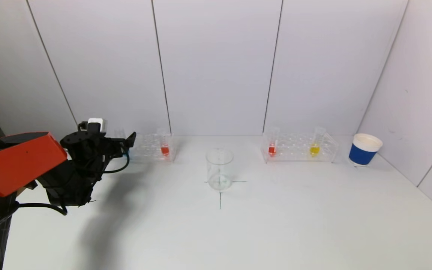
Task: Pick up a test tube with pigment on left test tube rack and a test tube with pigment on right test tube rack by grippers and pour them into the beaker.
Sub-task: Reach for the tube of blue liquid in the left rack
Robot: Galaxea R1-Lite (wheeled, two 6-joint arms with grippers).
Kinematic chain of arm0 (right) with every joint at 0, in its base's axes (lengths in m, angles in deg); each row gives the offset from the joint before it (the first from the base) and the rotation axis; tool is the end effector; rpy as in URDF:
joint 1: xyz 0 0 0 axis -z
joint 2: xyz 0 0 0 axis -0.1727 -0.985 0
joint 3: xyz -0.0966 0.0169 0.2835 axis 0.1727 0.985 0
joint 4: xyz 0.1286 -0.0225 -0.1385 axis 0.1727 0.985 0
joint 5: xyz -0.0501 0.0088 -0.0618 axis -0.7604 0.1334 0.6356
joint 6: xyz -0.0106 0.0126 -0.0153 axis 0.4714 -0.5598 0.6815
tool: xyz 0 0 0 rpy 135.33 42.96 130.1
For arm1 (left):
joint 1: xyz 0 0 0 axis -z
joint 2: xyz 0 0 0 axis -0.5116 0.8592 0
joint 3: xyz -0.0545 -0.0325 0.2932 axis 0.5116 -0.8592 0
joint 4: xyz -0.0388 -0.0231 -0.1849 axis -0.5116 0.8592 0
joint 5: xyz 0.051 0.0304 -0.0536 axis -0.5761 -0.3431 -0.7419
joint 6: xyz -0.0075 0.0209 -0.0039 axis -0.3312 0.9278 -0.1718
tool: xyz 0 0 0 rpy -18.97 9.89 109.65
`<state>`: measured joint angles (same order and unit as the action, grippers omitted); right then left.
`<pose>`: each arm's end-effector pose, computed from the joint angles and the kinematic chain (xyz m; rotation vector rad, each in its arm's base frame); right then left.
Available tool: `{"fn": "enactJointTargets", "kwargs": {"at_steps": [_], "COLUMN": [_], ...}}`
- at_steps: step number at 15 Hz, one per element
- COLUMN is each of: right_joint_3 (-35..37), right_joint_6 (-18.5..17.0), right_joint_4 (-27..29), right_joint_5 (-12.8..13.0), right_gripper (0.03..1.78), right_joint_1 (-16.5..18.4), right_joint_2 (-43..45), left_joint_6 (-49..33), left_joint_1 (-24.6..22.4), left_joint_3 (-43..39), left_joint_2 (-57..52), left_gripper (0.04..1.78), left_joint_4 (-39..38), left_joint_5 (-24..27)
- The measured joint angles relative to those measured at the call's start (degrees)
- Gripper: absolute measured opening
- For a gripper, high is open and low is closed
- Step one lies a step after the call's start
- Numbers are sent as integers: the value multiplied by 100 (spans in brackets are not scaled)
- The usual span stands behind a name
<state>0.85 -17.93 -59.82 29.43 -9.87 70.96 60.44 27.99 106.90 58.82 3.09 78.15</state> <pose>-0.0228 -0.0005 0.0763 0.0521 -0.0088 -0.0255 0.4273 0.0196 0.0541 0.0082 -0.0504 -0.0035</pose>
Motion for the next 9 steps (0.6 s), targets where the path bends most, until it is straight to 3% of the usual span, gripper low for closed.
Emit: {"fn": "enactJointTargets", "kwargs": {"at_steps": [9], "right_joint_3": [0], "right_joint_6": [0], "right_joint_4": [1], "right_joint_5": [0], "right_gripper": [177], "right_joint_1": [0], "right_joint_2": [0], "left_joint_6": [11], "left_joint_1": [13], "left_joint_3": [179], "left_joint_2": [116], "left_gripper": [176], "left_joint_4": [38], "left_joint_5": [-5]}}
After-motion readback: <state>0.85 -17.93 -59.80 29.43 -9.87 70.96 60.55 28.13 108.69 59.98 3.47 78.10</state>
